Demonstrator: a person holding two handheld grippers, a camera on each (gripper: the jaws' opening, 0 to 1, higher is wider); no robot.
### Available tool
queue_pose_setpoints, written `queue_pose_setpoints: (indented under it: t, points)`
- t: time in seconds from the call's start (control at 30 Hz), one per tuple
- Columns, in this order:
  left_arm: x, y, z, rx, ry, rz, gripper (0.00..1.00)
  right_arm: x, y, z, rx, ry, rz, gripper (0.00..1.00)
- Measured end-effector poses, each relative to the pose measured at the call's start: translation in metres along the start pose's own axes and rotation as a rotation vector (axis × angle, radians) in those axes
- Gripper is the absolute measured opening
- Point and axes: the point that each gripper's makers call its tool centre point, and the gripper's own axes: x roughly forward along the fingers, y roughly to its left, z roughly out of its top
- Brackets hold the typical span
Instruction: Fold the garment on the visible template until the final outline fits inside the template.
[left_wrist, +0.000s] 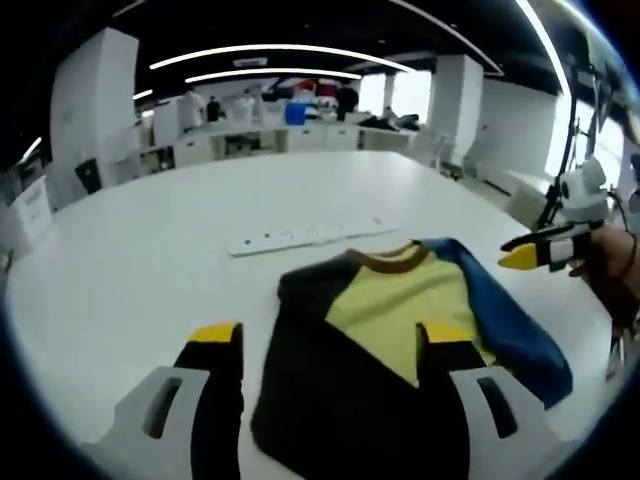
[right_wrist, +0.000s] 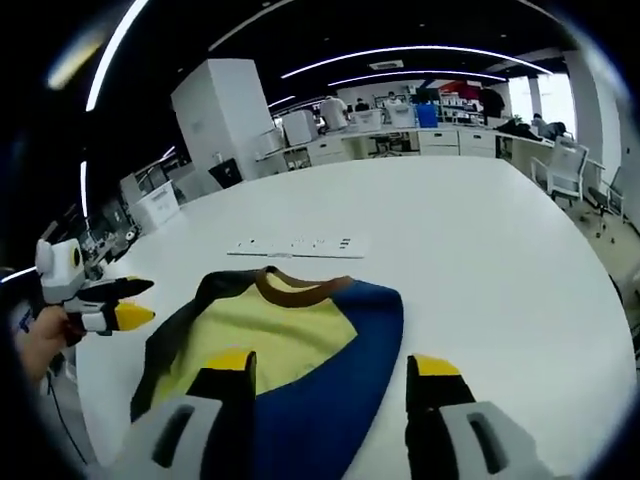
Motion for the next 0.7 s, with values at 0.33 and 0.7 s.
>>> queue_pose_setpoints:
  t: [0.33,0.7]
  points:
    - [-0.012,-0.026,-0.017,0.025,0.013,-0.029,0.63,-0.027,0.015,-0.043,-0.006,0.067,0.007,0.58]
    - [-0.02,-0.043,-0.04,-0.012,0.048,-0.01,0.58,-0.043,0.021,-0.07,0.057,0.087,0.003,0.46]
